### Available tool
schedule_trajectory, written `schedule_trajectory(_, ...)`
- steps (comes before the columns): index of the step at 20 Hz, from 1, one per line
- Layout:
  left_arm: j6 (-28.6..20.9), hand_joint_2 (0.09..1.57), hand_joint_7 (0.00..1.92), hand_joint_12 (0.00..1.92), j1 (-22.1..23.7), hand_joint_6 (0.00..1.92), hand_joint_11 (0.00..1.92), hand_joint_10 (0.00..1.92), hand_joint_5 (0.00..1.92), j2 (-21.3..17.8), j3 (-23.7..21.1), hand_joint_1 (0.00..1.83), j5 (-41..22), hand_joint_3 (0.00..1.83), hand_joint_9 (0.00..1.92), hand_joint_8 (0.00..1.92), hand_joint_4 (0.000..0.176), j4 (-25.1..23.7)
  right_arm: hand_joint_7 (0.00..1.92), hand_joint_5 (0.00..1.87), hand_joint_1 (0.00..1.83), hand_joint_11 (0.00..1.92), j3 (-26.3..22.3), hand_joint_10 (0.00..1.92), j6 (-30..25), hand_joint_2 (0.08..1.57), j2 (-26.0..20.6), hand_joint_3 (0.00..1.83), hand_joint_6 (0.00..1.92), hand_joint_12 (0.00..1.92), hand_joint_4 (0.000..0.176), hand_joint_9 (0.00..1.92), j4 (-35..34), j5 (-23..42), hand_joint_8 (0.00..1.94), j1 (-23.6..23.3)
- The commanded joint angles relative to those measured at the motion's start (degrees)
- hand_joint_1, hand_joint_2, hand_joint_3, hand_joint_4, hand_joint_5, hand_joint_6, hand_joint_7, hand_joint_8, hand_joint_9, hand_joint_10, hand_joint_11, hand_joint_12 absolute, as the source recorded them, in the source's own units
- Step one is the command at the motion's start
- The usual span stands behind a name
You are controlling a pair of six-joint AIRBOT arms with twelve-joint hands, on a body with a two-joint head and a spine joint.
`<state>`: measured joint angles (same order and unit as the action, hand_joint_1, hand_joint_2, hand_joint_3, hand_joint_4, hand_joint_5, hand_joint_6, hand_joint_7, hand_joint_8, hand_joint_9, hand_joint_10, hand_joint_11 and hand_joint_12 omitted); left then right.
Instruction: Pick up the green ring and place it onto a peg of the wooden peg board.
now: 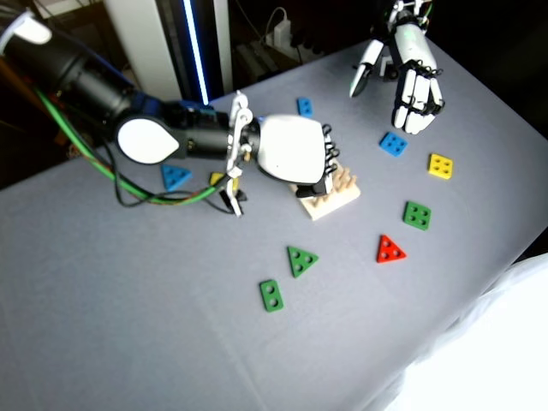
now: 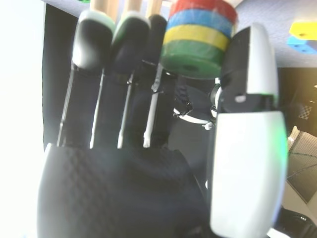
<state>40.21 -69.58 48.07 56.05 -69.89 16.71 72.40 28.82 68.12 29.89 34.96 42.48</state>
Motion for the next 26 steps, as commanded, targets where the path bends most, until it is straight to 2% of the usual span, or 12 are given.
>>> schedule_trajectory(1, -0.5, 1.0, 0.41, 1.04, 0.4, 0.0, 0.0, 0.0, 0.43, 0.3, -0.1, 0.62, -6.9, 0.0, 0.41, 0.0, 0.084, -0.9, 0.53, 0.55, 1.02, 0.34, -0.1, 0.17, 0.0, 0.95, 0.1, 0.0, 0.0, 0.97, 0.015, 0.58, -1.5, 5.6, 0.02, -0.4)
schedule_trajectory(4, -0.5, 1.0, 0.4, 1.03, 0.4, 0.0, 0.0, 0.0, 0.43, 0.3, -0.1, 0.63, -6.9, 0.0, 0.4, 0.0, 0.084, -0.9, 0.33, 0.31, 0.9, 0.01, -0.6, 0.0, 0.0, 0.93, -0.4, 0.0, 0.0, 0.81, 0.077, 0.34, -2.3, 6.6, 0.0, -0.4)
schedule_trajectory(6, -0.5, 1.0, 0.4, 1.01, 0.4, 0.0, 0.0, 0.0, 0.43, 0.3, -0.1, 0.65, -7.0, 0.0, 0.39, 0.0, 0.088, -0.8, 0.36, 0.33, 0.84, 0.0, -1.1, 0.01, 0.0, 0.94, -1.4, 0.01, 0.01, 0.93, 0.044, 0.36, -3.8, 7.9, 0.01, -0.2)
schedule_trajectory(10, -0.5, 1.01, 0.39, 0.95, 0.3, 0.0, 0.0, 0.0, 0.43, 0.3, -0.2, 0.66, -7.1, 0.0, 0.37, 0.0, 0.078, -0.6, 0.36, 0.35, 0.87, 0.0, -1.4, 0.0, 0.0, 0.95, -2.5, 0.01, 0.01, 0.9, 0.043, 0.34, -5.1, 8.7, 0.0, 0.5)
schedule_trajectory(11, -0.5, 1.02, 0.38, 0.95, 0.3, 0.0, 0.0, 0.0, 0.43, 0.3, -0.2, 0.66, -7.2, 0.0, 0.37, 0.0, 0.077, -0.6, 0.37, 0.36, 0.9, 0.0, -1.5, 0.0, 0.0, 0.96, -2.8, 0.0, 0.01, 0.81, 0.018, 0.34, -5.8, 9.5, 0.0, 0.8)
schedule_trajectory(14, -0.6, 1.02, 0.37, 0.88, 0.2, 0.0, 0.0, 0.0, 0.4, 0.3, -0.2, 0.66, -8.5, 0.0, 0.34, 0.0, 0.096, 0.4, 0.34, 0.28, 0.82, 0.0, -2.8, 0.01, 0.1, 1.04, -5.5, 0.01, 0.0, 0.49, 0.038, 0.28, -10.0, 14.0, 0.0, 2.1)
schedule_trajectory(16, -1.7, 1.04, 0.37, 0.85, -0.5, 0.0, 0.0, 0.0, 0.4, 0.3, -0.2, 0.59, -10.7, 0.0, 0.33, 0.0, 0.083, 1.7, 0.37, 0.32, 0.86, 0.0, -3.4, 0.01, 0.3, 1.03, -7.2, 0.0, 0.0, 0.51, 0.038, 0.31, -13.9, 17.9, 0.0, 3.6)
schedule_trajectory(17, -2.2, 1.03, 0.37, 0.84, -1.2, 0.01, 0.0, 0.0, 0.42, 0.5, -0.2, 0.64, -12.6, 0.0, 0.33, 0.0, 0.062, 2.8, 0.37, 0.37, 0.9, 0.1, -3.7, 0.0, 0.4, 1.02, -8.0, 0.0, 0.0, 0.39, 0.018, 0.33, -16.8, 20.8, 0.0, 4.8)
schedule_trajectory(19, -2.8, 1.04, 0.38, 0.88, -1.9, 0.01, 0.0, 0.0, 0.43, 1.0, -0.3, 0.66, -15.7, 0.0, 0.34, 0.0, 0.025, 4.7, 0.35, 0.36, 0.78, 0.15, -4.8, 0.0, 0.7, 1.07, -9.7, 0.01, 0.0, 0.25, 0.034, 0.33, -22.2, 27.5, 0.0, 7.2)
schedule_trajectory(20, -3.2, 1.06, 0.4, 0.92, -2.0, 0.0, 0.0, 0.0, 0.45, 1.0, -0.3, 0.67, -16.8, 0.0, 0.36, 0.0, 0.001, 5.2, 0.37, 0.36, 0.76, 0.2, -5.7, 0.01, 1.1, 1.07, -11.0, 0.01, 0.0, 0.26, 0.012, 0.35, -24.5, 31.2, 0.01, 8.2)
schedule_trajectory(24, -4.9, 1.09, 0.41, 0.99, -2.6, 0.01, 0.0, 0.01, 0.45, 1.3, -1.0, 0.9, -22.3, 0.0, 0.37, 0.01, 0.0, 6.0, 0.49, 0.39, 0.52, 0.28, -8.8, 0.01, 4.2, 1.28, -14.0, 0.01, 0.0, 0.4, 0.0, 0.52, -32.1, 44.3, 0.0, 12.5)
schedule_trajectory(26, -6.0, 1.13, 0.33, 0.89, -2.7, 0.0, 0.0, 0.0, 0.35, 1.5, -1.4, 0.78, -24.9, 0.01, 0.31, 0.0, 0.0, 5.6, 0.62, 0.45, 0.43, 0.33, -10.4, 0.01, 4.6, 1.32, -14.8, 0.0, 0.0, 0.65, 0.014, 0.67, -35.6, 51.0, 0.0, 15.7)
